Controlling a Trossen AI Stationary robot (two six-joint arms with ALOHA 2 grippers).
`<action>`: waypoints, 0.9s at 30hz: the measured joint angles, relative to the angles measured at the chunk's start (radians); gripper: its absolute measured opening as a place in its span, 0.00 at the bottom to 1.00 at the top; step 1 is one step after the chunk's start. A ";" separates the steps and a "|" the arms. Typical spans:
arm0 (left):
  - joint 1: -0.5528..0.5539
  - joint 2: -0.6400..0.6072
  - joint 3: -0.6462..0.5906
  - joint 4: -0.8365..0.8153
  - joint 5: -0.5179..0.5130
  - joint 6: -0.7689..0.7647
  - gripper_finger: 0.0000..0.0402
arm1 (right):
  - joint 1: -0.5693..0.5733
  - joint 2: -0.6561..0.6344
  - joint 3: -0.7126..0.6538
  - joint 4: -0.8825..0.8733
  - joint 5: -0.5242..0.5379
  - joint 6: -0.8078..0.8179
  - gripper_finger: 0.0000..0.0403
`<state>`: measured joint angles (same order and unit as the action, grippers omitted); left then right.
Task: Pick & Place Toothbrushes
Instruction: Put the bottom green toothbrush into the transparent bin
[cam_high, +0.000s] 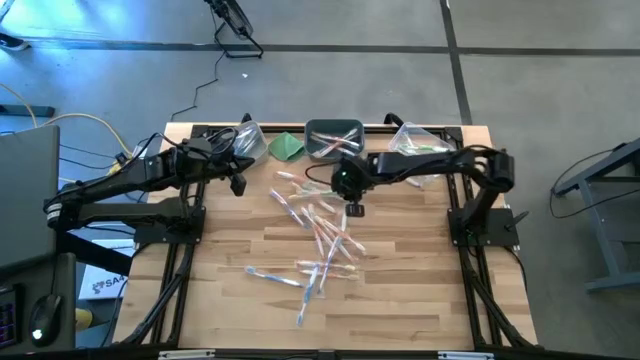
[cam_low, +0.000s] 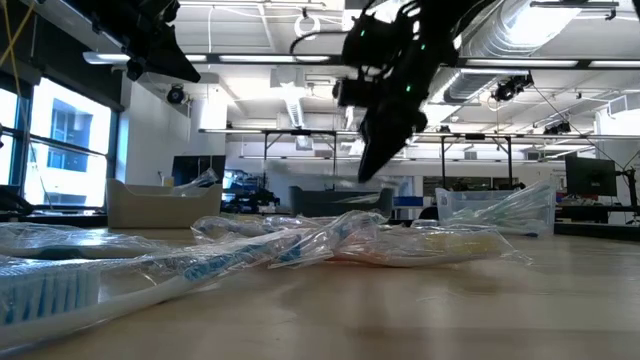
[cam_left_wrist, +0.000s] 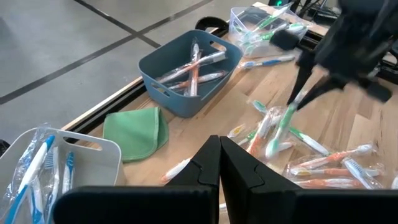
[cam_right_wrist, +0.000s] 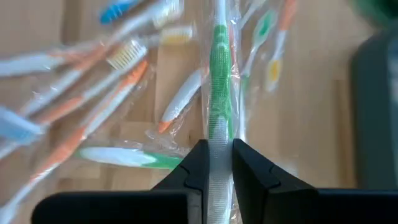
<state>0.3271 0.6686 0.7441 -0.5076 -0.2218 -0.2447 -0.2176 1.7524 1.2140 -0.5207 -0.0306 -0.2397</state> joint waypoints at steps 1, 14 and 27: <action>0.000 0.000 0.000 0.000 0.000 0.000 0.00 | 0.000 -0.026 0.000 -0.010 0.004 0.001 0.10; 0.000 0.000 0.000 0.011 -0.001 -0.010 0.00 | 0.000 -0.350 0.001 -0.025 0.210 0.046 0.10; 0.000 0.000 0.000 0.011 -0.049 -0.015 0.00 | -0.010 -0.453 0.003 -0.176 0.351 0.227 0.10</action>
<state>0.3271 0.6689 0.7441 -0.4962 -0.2712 -0.2600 -0.2271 1.2991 1.2167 -0.6972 0.3203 -0.0132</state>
